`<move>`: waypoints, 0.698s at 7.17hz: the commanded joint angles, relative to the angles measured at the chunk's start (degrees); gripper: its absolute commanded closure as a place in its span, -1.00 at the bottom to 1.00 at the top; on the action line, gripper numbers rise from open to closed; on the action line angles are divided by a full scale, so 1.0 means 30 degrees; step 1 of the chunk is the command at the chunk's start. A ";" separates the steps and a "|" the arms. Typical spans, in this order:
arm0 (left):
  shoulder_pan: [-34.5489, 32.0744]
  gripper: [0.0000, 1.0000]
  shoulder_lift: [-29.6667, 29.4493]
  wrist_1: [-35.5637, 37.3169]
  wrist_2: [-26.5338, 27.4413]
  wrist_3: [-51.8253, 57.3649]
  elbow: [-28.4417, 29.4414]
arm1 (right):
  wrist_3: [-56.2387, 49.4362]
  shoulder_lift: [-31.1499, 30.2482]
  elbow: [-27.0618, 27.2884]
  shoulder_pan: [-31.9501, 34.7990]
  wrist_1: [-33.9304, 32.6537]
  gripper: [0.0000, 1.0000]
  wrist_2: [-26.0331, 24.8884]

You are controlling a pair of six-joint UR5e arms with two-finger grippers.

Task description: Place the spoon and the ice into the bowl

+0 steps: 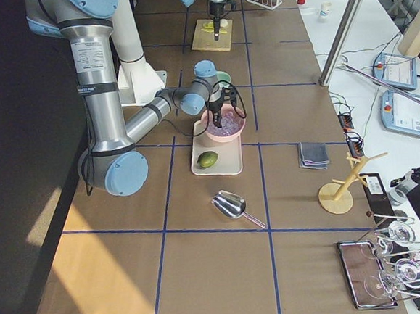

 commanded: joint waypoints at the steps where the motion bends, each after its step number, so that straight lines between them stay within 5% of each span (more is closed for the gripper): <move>1: -0.0043 -0.56 0.0000 0.0000 0.0000 0.0000 -0.0005 | 0.0029 0.0000 0.0080 0.0016 -0.0028 0.60 -0.0153; 2: -0.0043 -0.56 0.0000 0.0000 0.0000 0.0000 -0.0034 | 0.0029 -0.0029 0.0139 0.0045 0.0001 0.96 -0.0503; 5: -0.0159 -0.56 0.0029 0.0000 0.0000 0.0000 -0.0413 | 0.0146 0.0348 0.1394 0.0017 -0.0057 1.00 -0.0361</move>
